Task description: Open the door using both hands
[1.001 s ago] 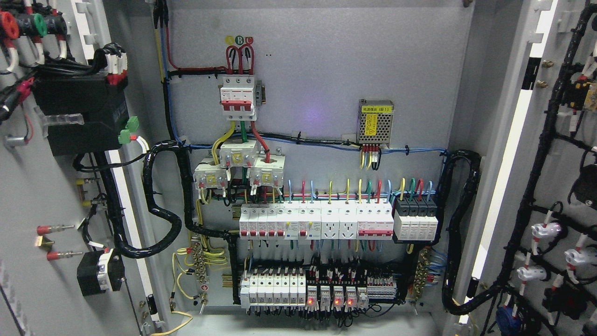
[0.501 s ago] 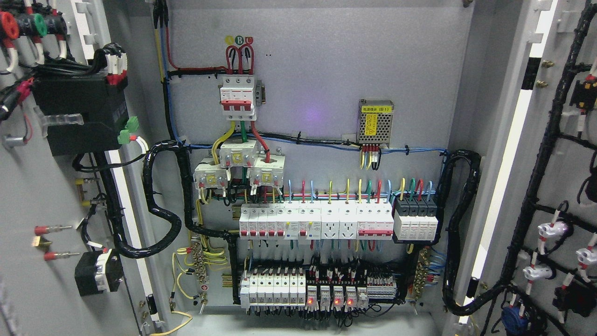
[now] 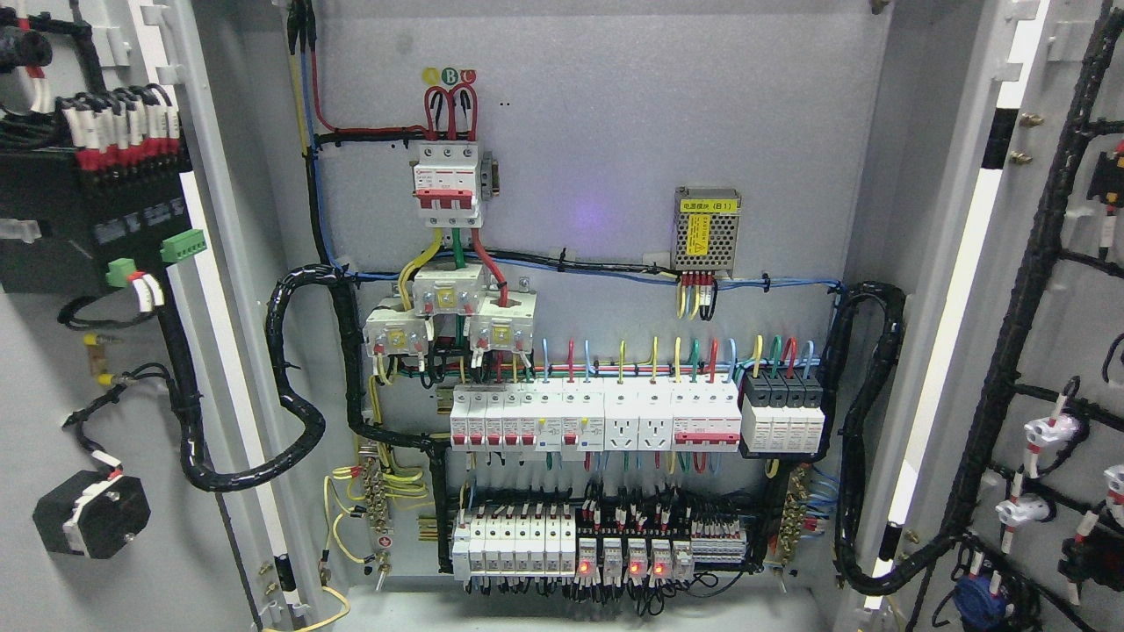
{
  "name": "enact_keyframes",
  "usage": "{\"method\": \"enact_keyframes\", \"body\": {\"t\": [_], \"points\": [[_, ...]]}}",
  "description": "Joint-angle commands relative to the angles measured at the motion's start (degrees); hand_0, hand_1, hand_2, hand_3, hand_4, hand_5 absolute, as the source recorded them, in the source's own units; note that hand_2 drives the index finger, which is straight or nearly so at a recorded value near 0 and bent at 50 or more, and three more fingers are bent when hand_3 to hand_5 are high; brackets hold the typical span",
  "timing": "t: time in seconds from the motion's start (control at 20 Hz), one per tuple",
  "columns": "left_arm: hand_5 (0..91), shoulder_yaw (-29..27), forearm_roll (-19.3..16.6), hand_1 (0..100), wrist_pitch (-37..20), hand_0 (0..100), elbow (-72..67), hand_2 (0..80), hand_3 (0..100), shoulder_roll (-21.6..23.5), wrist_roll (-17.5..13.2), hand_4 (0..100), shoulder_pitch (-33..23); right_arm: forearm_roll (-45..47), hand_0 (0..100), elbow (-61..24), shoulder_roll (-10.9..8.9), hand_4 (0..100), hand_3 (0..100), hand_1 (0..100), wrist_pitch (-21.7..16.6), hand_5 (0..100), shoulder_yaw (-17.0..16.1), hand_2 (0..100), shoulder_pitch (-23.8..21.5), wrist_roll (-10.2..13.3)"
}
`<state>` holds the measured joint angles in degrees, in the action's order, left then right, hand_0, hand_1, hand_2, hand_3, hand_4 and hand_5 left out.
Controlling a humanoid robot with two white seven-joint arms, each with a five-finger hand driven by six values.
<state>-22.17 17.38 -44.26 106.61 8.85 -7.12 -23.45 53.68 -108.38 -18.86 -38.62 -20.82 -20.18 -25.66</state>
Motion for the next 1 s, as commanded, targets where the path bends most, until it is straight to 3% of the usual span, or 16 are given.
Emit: {"method": "enact_keyframes", "body": {"t": [0.0,0.2,0.4,0.65,0.95], "points": [[0.0,-13.2,3.2,0,-52.7,0,-13.9,0.0,0,11.9,0.0,0,4.8,2.6,0,1.8,1.9,0,0,0,0.0,0,-2.0,0,0.0,0.2],[0.0,-13.6,4.6,0,-52.7,0,-23.4,0.0,0,17.2,-0.1,0,10.3,2.7,0,1.9,2.87,0,0,0,0.0,0,-2.1,0,0.0,0.4],[0.0,-12.8,4.0,0,-52.7,0,-34.1,0.0,0,21.5,-0.2,0,17.5,2.7,0,1.8,3.83,0,0,0,0.0,0,-2.0,0,0.0,3.0],[0.0,-9.5,3.7,0,-52.7,0,-44.5,0.0,0,24.9,-0.4,0,26.1,2.5,0,1.3,3.75,0,0,0,0.0,0,-1.8,0,0.0,2.9],[0.0,-5.8,3.7,0,-52.7,0,-54.0,0.0,0,26.4,-0.5,0,34.4,2.1,0,-1.0,3.04,0,0,0,0.0,0,0.9,0,0.0,2.3]]}}
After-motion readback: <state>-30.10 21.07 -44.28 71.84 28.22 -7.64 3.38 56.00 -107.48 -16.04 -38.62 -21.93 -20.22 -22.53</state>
